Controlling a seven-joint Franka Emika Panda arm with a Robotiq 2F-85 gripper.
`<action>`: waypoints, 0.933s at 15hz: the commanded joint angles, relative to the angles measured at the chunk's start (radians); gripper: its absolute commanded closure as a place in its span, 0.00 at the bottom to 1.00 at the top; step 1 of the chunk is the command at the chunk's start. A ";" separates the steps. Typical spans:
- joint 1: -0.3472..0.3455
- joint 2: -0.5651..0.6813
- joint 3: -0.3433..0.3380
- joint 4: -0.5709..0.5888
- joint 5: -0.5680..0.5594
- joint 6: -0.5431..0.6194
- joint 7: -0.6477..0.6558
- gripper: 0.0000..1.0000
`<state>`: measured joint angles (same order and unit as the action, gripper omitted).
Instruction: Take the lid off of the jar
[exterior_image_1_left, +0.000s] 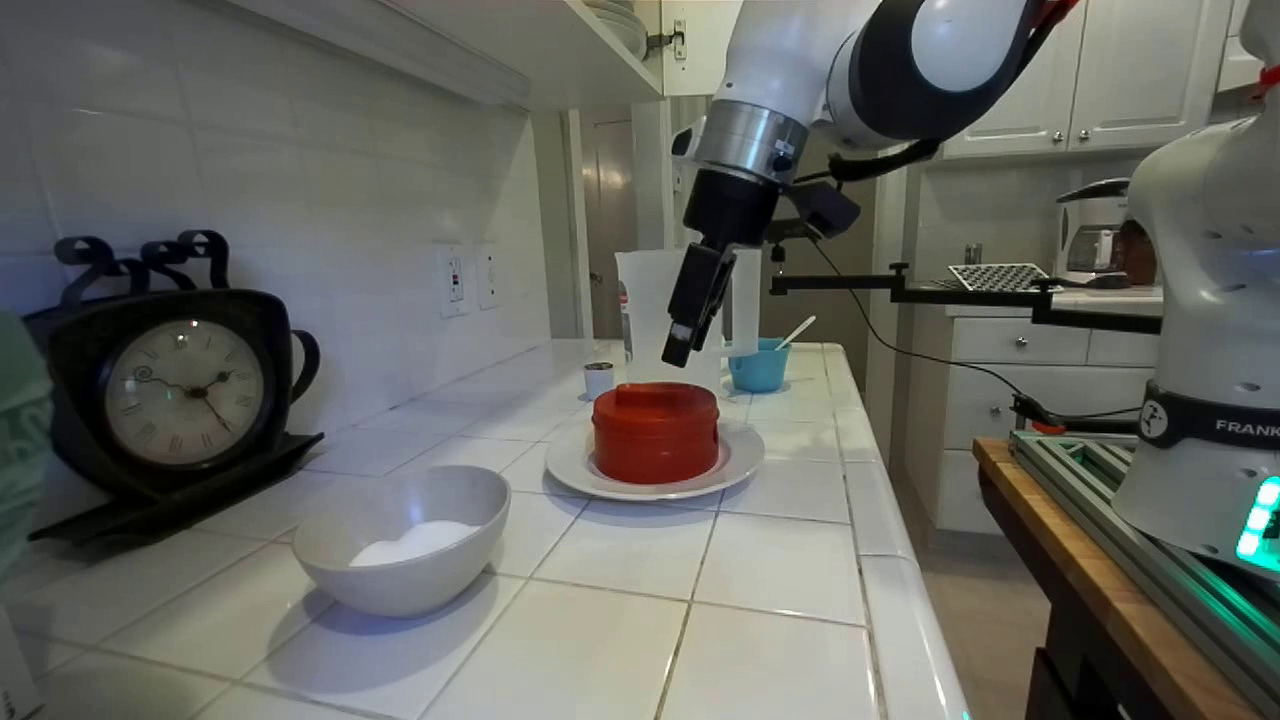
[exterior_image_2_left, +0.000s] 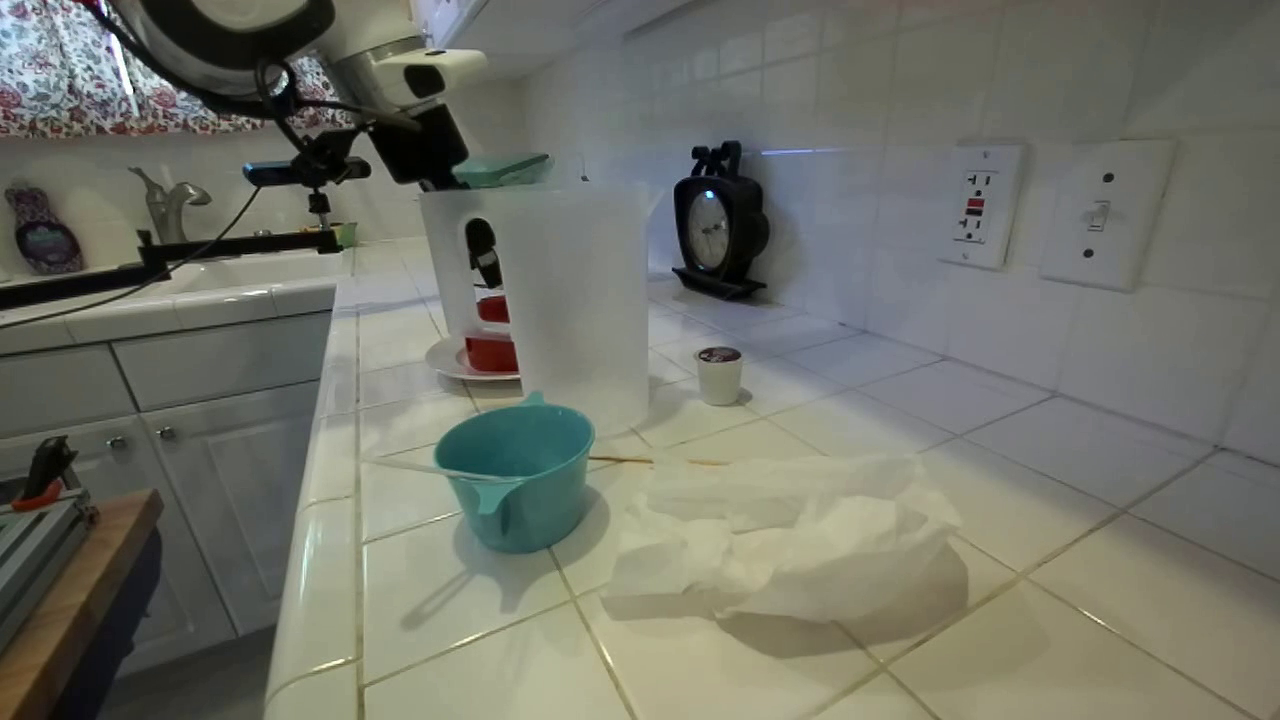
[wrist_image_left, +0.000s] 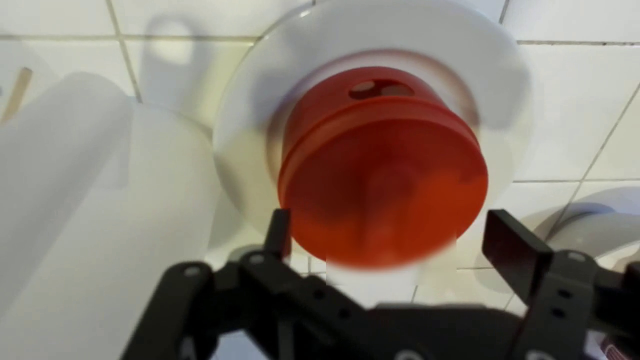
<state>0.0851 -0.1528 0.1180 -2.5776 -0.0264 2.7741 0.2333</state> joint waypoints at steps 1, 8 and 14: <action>-0.013 -0.097 0.017 0.018 -0.020 -0.154 0.036 0.00; -0.041 -0.362 0.031 0.089 -0.042 -0.539 0.035 0.00; -0.074 -0.462 0.002 0.128 -0.037 -0.717 -0.003 0.00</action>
<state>0.0124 -0.6159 0.1185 -2.4505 -0.0644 2.0565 0.2311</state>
